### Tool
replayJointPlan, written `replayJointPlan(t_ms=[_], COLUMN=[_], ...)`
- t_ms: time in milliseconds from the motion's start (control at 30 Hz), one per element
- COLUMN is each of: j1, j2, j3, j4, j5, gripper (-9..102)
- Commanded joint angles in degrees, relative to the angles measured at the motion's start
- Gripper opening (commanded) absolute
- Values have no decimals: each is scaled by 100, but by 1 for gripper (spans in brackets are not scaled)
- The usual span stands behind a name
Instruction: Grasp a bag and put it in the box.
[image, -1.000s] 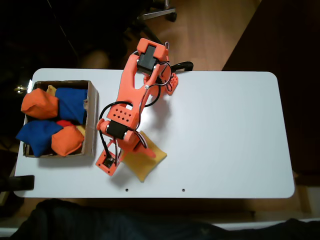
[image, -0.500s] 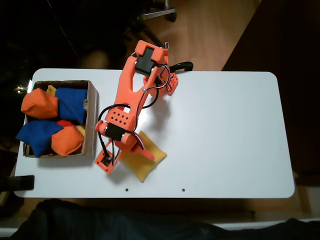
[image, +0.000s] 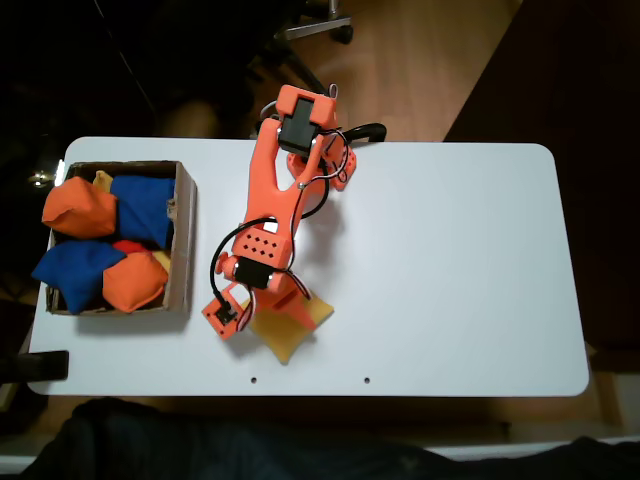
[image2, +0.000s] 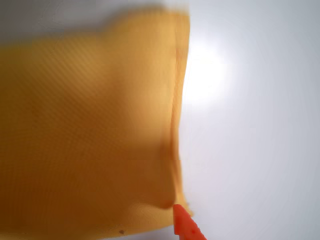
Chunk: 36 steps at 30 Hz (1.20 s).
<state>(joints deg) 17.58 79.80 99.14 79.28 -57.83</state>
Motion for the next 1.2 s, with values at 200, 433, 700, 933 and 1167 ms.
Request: replayJointPlan(t_ms=[200, 433, 700, 933, 1167], j1=[-167, -211, -229, -246, -176], j2=[229, 229, 44, -149, 404], j3=[53, 272, 598, 580, 527], j4=[-123, -237, -598, -615, -466], j5=[1195, 1679, 1635, 1441, 1160], gripper=[89, 89, 89, 89, 89])
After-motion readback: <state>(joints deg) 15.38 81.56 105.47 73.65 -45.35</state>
